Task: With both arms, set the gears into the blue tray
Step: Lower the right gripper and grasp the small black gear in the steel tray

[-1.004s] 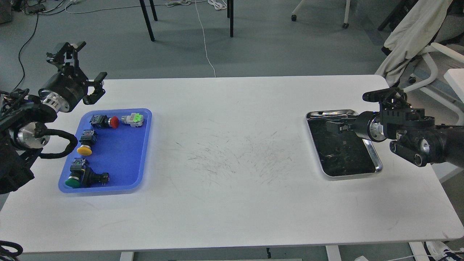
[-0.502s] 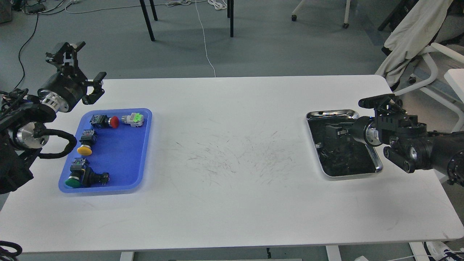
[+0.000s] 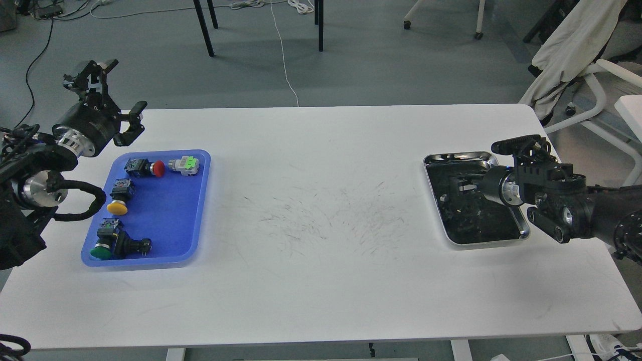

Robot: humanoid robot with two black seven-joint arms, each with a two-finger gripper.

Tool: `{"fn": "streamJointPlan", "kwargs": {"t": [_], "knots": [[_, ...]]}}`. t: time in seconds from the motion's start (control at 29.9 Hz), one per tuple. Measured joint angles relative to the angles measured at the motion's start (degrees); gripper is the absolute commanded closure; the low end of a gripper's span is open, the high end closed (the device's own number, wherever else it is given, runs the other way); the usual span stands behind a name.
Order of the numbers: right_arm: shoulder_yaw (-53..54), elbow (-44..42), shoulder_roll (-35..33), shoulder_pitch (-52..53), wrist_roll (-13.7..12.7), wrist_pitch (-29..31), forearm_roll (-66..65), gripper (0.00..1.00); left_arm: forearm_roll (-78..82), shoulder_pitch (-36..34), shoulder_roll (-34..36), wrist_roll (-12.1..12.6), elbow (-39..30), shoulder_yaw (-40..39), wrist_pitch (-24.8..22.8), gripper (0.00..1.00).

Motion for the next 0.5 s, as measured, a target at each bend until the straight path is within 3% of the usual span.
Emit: {"fn": "streamJointPlan", "kwargs": {"t": [0.4, 0.5], "knots": [[-0.08, -2.55, 0.96, -1.37, 3.16, -0.12, 0.0, 0.79, 0.0, 0.12, 0.0, -0.08, 0.01, 0.0, 0.05, 0.01], [-0.12, -2.62, 0.97, -1.5, 3.38, -0.15, 0.0, 0.9, 0.0, 0.2, -0.03, -0.08, 0.01, 0.0, 0.1, 0.01]]}}
